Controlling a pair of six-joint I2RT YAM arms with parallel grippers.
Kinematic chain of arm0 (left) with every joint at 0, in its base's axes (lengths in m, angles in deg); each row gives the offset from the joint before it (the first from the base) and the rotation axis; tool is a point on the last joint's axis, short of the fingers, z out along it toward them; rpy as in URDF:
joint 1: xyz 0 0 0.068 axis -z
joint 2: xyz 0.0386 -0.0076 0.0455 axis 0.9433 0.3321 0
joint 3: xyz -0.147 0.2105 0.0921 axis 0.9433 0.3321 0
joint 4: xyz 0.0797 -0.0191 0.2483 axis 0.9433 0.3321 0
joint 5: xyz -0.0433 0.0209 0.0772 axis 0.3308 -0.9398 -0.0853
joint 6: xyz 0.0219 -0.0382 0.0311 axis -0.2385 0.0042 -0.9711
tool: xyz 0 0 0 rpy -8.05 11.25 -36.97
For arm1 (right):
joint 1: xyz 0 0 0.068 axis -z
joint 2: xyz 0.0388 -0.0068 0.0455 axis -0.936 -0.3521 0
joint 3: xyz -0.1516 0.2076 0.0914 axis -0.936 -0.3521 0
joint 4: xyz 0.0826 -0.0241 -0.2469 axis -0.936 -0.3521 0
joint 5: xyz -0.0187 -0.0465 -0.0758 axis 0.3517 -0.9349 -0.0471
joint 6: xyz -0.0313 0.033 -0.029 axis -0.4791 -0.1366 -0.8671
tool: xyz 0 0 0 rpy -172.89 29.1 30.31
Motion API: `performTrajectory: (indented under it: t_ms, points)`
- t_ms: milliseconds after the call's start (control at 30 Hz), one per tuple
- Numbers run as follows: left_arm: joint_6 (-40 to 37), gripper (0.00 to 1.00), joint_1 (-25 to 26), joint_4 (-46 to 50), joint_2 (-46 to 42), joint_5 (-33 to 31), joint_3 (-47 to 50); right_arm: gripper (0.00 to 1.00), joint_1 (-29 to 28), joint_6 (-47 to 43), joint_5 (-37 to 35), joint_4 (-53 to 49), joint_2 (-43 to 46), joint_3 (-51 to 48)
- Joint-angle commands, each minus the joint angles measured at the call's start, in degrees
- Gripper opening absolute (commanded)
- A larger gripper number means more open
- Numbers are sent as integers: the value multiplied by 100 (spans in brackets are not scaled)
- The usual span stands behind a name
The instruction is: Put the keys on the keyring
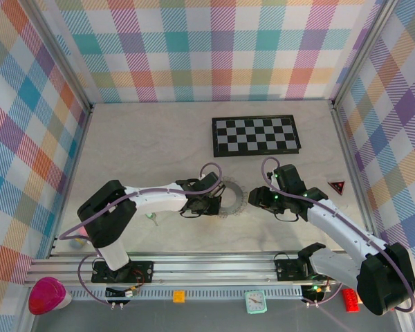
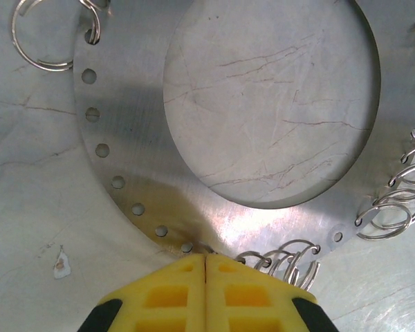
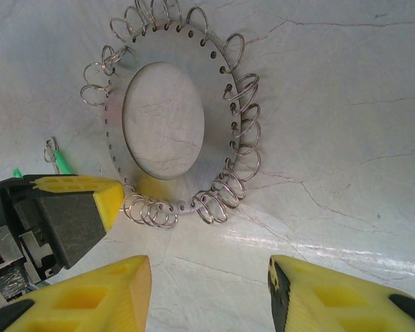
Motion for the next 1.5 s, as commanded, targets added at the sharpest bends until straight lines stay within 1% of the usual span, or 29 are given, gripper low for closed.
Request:
performTrajectory:
  t_ms: [0,133,233,400,533,600,700,867,933,1067,1167,1267,1367,1467]
  points:
    - [-116,0,-46,18,-313,-226,22,49,-41,17,48,-29,23,46]
    - [-485,0,7,130,-717,-669,-50,49,-41,-25,62,2,1,99]
    - [-929,0,37,226,-1003,-1020,-128,48,-41,-56,65,37,5,142]
    - [-1990,0,47,234,-1514,-1597,-279,48,-41,-284,-83,38,210,307]
    - [-2699,0,17,123,-1791,-1861,-496,48,-41,-745,-363,81,469,604]
    - [-2682,0,-100,210,-1796,-1709,-689,48,-41,-981,-472,145,548,754]
    - [-2454,0,-342,408,-1706,-1108,-1008,49,-39,-1473,-461,332,589,950]
    - [-2120,0,-665,311,-1718,-98,-1192,53,-41,-2705,59,936,717,1104]
    - [-2018,0,-741,384,-1714,130,-1318,54,-43,-3067,237,1249,756,1103]
    - [-1981,0,-808,526,-1708,391,-1528,55,-43,-3647,804,1656,666,1123]
    - [-2247,0,-807,551,-1774,365,-1513,55,-41,-4152,1036,1793,681,1133]
    - [-2775,0,-806,331,-1929,435,-1345,56,-41,-4829,1188,1999,779,1050]
    - [-3520,0,-808,-41,-2091,414,-1033,57,-41,-5445,1689,2278,852,901]
    - [-4183,0,-809,-558,-2283,425,-703,58,-41,-5786,1884,2739,921,685]
